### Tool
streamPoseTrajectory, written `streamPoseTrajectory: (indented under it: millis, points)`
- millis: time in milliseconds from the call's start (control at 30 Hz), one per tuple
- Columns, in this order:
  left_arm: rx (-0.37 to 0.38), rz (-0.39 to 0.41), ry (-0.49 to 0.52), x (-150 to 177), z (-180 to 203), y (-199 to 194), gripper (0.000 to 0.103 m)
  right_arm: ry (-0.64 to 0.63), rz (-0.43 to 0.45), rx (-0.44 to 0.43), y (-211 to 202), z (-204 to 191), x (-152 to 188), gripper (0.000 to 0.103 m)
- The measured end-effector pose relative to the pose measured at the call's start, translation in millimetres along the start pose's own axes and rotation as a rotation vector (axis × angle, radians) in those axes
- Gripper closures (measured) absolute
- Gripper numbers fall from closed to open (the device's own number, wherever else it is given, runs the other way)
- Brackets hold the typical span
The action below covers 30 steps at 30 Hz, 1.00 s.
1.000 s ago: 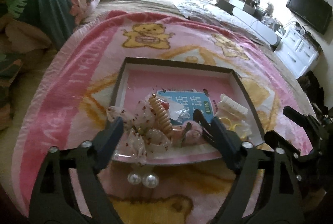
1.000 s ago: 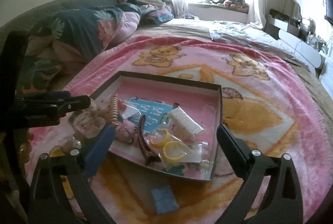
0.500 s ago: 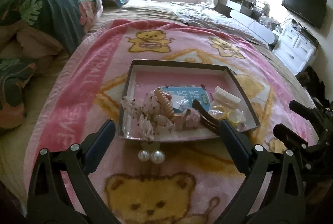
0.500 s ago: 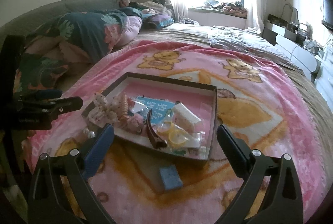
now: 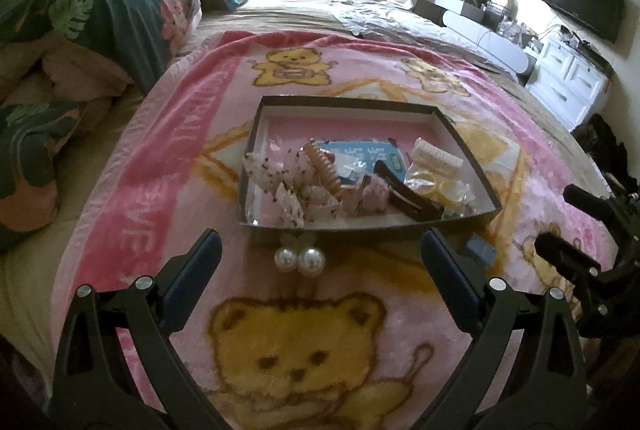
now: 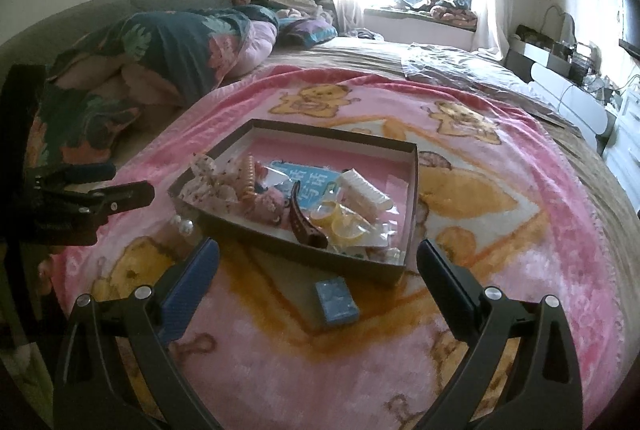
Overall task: Organize jewelry
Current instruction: 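Open both tools and withdraw them from the box, then grasp the pearl butterfly clip with the left tool while the right tool grasps the blue block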
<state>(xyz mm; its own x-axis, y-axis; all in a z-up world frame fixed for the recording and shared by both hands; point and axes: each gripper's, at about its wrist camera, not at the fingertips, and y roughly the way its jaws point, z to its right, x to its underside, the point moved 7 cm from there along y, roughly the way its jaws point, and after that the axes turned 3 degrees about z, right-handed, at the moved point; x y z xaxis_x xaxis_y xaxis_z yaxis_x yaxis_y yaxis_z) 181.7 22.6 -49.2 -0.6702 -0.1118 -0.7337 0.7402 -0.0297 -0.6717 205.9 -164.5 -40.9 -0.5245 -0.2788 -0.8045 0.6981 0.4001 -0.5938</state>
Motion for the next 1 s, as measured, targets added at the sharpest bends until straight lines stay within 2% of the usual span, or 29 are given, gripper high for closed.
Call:
streamPoseTrajectory:
  millis: [367, 700, 900, 1000]
  points:
    - [-0.033, -0.055, 0.005, 25, -12, 18, 0.010, 0.016, -0.053, 0.000, 14, 5, 21, 0.005]
    - [-0.026, -0.156, -0.035, 53, -31, 55, 0.010, -0.007, -0.180, 0.013, 56, 11, 59, 0.005]
    - [-0.019, -0.177, -0.058, 54, -35, 77, 0.010, 0.000, -0.218, 0.017, 79, 19, 68, 0.006]
    - [-0.013, -0.182, -0.062, 53, -32, 85, 0.010, 0.000, -0.240, -0.001, 88, 18, 71, 0.021]
